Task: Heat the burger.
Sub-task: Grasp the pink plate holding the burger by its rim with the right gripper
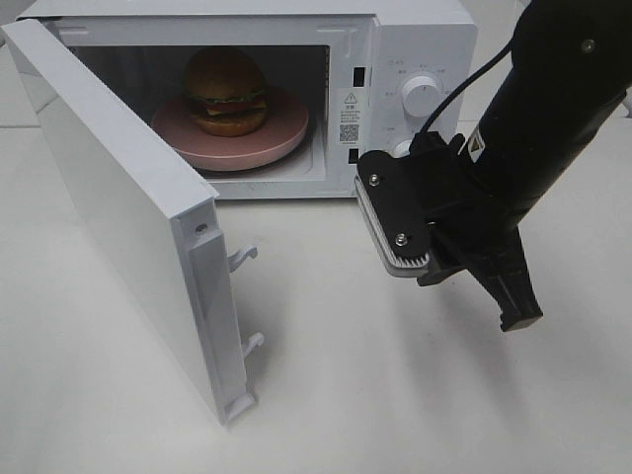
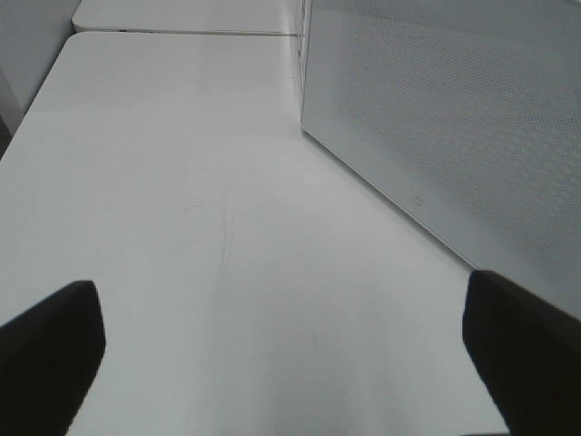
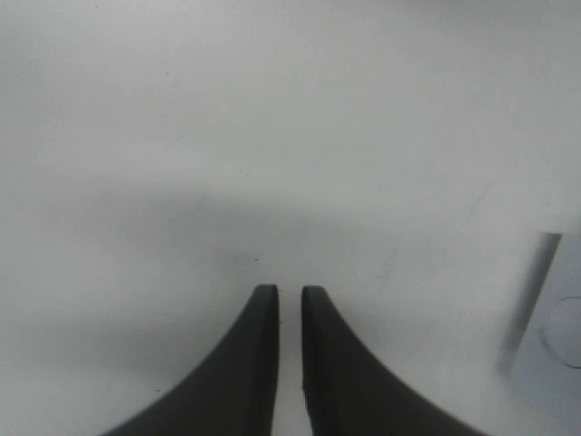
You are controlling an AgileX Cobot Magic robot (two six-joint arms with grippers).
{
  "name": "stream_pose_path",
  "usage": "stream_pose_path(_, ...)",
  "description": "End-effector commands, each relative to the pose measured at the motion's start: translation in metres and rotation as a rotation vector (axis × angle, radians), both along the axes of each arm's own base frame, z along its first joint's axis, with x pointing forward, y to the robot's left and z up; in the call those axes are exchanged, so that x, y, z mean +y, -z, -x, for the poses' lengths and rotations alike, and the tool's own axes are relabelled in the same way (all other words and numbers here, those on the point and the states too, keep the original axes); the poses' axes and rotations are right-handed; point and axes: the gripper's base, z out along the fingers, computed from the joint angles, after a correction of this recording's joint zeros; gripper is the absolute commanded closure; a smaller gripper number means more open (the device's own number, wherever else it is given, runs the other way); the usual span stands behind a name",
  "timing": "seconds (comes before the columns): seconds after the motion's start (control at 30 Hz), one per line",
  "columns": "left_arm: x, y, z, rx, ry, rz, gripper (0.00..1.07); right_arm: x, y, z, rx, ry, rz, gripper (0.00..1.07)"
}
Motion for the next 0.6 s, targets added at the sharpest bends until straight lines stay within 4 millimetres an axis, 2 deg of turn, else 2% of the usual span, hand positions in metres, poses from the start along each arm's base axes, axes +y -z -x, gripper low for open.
stream_pose_path(0.03, 0.000, 0.000, 0.002, -0.028, -0.002, 0.007, 0.07, 0.002, -0.005, -0.003, -0.052, -0.054, -0.011, 0.89)
stream_pose_path(0.07, 0.000, 0.000, 0.002, -0.028, -0.002, 0.007, 0.07, 0.003, -0.006, -0.005, -0.078, -0.065, -0.023, 0.83)
stream_pose_path(0.13, 0.000, 0.000, 0.002, -0.028, -0.002, 0.007, 0.07, 0.004, -0.006, -0.006, -0.090, -0.067, -0.030, 0.79)
stream_pose_path(0.17, 0.000, 0.000, 0.002, -0.028, -0.002, 0.007, 0.07, 0.006, -0.007, -0.008, -0.119, -0.069, -0.049, 0.69)
stream_pose_path(0.2, 0.000, 0.000, 0.002, -0.028, -0.002, 0.007, 0.07, 0.006, -0.007, -0.008, -0.119, -0.069, -0.049, 0.69)
stream_pose_path(0.23, 0.000, 0.000, 0.002, -0.028, -0.002, 0.007, 0.07, 0.008, -0.008, -0.010, -0.140, -0.068, -0.064, 0.56)
stream_pose_path(0.27, 0.000, 0.000, 0.002, -0.028, -0.002, 0.007, 0.07, 0.008, -0.008, -0.010, -0.140, -0.068, -0.064, 0.56)
stream_pose_path(0.3, 0.000, 0.000, 0.002, -0.028, -0.002, 0.007, 0.07, 0.008, -0.008, -0.010, -0.140, -0.057, -0.070, 0.48)
stream_pose_path(0.33, 0.000, 0.000, 0.002, -0.028, -0.002, 0.007, 0.07, 0.009, -0.008, -0.012, -0.149, -0.029, -0.086, 0.34)
stream_pose_path(0.37, 0.000, 0.000, 0.002, -0.028, -0.002, 0.007, 0.07, 0.009, -0.008, -0.012, -0.149, -0.029, -0.086, 0.34)
stream_pose_path(0.43, 0.000, 0.000, 0.002, -0.028, -0.001, 0.006, 0.07, 0.011, -0.009, -0.014, -0.173, 0.001, -0.116, 0.15)
stream_pose_path(0.47, 0.000, 0.000, 0.002, -0.028, -0.001, 0.006, 0.07, 0.011, -0.009, -0.014, -0.173, 0.001, -0.116, 0.15)
stream_pose_path(0.5, 0.000, 0.000, 0.002, -0.028, -0.001, 0.006, 0.07, 0.011, -0.010, -0.015, -0.186, 0.009, -0.128, 0.09)
stream_pose_path(0.6, 0.000, 0.000, 0.002, -0.028, -0.001, 0.006, 0.07, 0.012, -0.010, -0.016, -0.191, 0.008, -0.131, 0.09)
